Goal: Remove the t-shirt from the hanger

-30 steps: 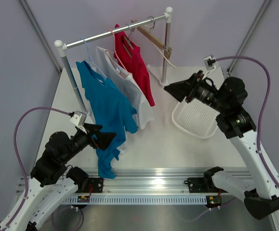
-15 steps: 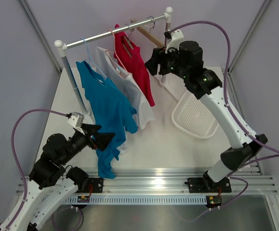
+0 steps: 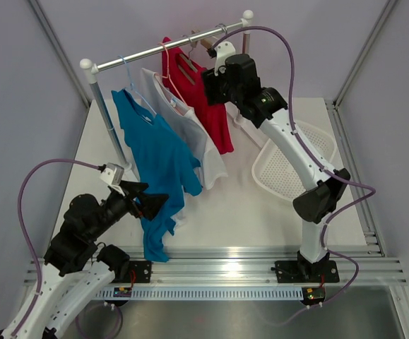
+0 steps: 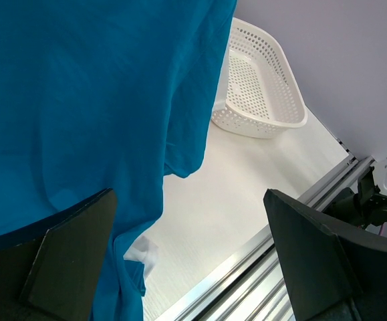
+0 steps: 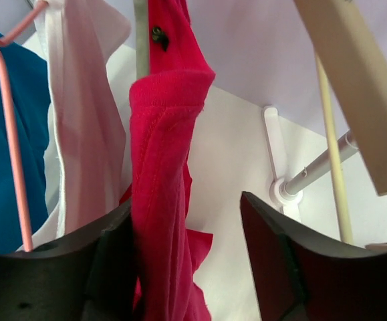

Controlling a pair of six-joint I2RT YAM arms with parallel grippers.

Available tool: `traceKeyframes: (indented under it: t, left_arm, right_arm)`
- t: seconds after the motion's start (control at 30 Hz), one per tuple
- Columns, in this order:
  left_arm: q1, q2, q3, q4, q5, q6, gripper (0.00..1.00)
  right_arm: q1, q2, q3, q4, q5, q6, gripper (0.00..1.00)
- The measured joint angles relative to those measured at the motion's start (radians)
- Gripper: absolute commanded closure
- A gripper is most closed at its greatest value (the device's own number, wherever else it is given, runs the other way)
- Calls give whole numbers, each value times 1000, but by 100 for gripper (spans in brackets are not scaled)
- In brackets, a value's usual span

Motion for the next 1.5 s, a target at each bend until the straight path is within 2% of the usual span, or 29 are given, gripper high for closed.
traceKeyframes:
  t: [0.2, 0.3, 0.37, 0.43, 0.57, 0.87, 1.1, 1.27, 1.5]
  left_arm:
    - [13, 5, 0, 0, 9, 0, 1]
    - [13, 10, 0, 0, 11, 0, 1]
    - [14, 11, 0, 0, 11, 0, 1]
    - [15, 13, 0, 0, 11, 0, 1]
    - [15, 16, 0, 0, 11, 0, 1]
    - [15, 27, 0, 12, 12, -36, 1]
    - [15, 92, 58, 42, 37, -102, 1]
    - [15, 180, 143, 145, 93, -186, 2]
    - [11, 366, 251, 313, 146, -298, 7]
  right_arm:
    - [6, 27, 6, -2, 3, -12, 53]
    - [9, 31, 8, 7, 3, -20, 75]
    - [12, 33, 13, 14, 3, -28, 93]
    - [18, 39, 26, 13, 8, -34, 100]
    - [28, 37, 19, 30, 14, -35, 100]
    - [31, -155, -271, 209, 10, -11, 100]
    - [31, -278, -386, 271, 11, 17, 100]
    - [31, -320, -531, 347, 10, 75, 100]
    - [34, -468, -791, 378, 14, 151, 100]
